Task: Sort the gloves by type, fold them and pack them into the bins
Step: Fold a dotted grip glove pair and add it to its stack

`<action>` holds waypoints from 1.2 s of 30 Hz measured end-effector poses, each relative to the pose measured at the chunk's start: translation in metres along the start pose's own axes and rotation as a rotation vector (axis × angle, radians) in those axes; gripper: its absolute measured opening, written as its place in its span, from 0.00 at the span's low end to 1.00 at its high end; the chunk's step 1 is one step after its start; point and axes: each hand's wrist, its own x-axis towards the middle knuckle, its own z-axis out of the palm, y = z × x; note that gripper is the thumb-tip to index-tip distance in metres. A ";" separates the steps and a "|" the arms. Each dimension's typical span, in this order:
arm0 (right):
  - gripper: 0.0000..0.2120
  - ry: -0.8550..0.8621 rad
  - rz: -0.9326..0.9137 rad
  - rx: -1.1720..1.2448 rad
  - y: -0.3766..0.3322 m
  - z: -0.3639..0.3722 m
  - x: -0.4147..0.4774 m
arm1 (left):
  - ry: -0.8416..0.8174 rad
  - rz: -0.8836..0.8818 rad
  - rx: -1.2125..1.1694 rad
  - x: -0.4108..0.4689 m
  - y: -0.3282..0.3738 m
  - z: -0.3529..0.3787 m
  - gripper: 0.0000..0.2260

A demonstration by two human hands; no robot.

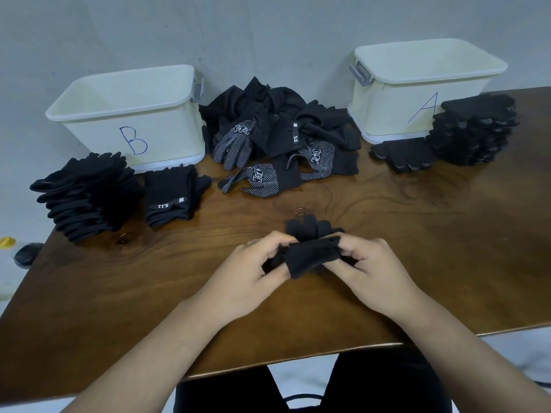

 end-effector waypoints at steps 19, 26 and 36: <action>0.31 0.099 0.232 -0.066 -0.007 0.000 0.017 | 0.312 -0.273 0.040 0.033 0.007 0.027 0.23; 0.20 0.233 0.136 -0.428 -0.007 0.016 0.011 | 0.435 -0.170 0.323 0.035 0.011 0.038 0.20; 0.22 0.064 -0.141 -0.689 0.014 0.019 0.017 | 0.294 -0.089 0.617 0.028 -0.009 0.041 0.22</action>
